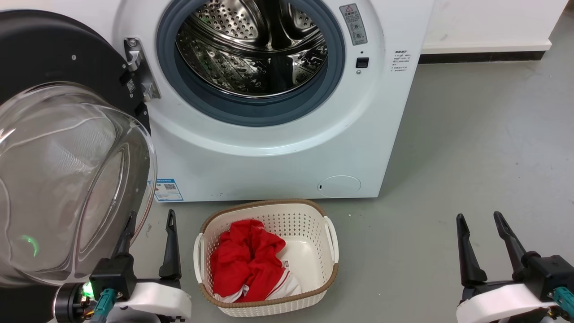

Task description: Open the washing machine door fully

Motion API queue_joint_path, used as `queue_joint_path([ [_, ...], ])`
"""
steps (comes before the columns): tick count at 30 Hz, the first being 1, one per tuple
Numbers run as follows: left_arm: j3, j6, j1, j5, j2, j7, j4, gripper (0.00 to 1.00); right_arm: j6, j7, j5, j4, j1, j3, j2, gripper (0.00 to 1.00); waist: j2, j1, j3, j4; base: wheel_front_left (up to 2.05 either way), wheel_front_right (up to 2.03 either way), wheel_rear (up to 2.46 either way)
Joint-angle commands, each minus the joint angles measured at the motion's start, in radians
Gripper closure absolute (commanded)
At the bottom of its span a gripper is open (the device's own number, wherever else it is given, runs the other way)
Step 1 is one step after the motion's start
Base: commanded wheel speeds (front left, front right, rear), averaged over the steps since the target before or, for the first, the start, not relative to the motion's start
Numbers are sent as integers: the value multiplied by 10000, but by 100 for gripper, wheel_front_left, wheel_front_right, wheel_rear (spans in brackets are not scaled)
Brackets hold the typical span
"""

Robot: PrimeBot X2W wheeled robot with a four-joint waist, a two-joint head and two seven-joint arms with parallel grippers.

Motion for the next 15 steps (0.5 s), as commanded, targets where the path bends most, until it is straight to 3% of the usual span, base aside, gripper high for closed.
queue_joint_path([
  [1, -32, 42, 39, -20, -9, -51, 31, 0, -7, -44, -20, 13, -77, 17, 17, 0, 0, 0, -1, 16, 0, 0, 0],
  [15, -66, 89, -1, -101, 33, -122, 73, 0, -7, 1, -66, 35, -112, 24, 17, 0, 0, 0, 70, 32, 0, 0, 0],
])
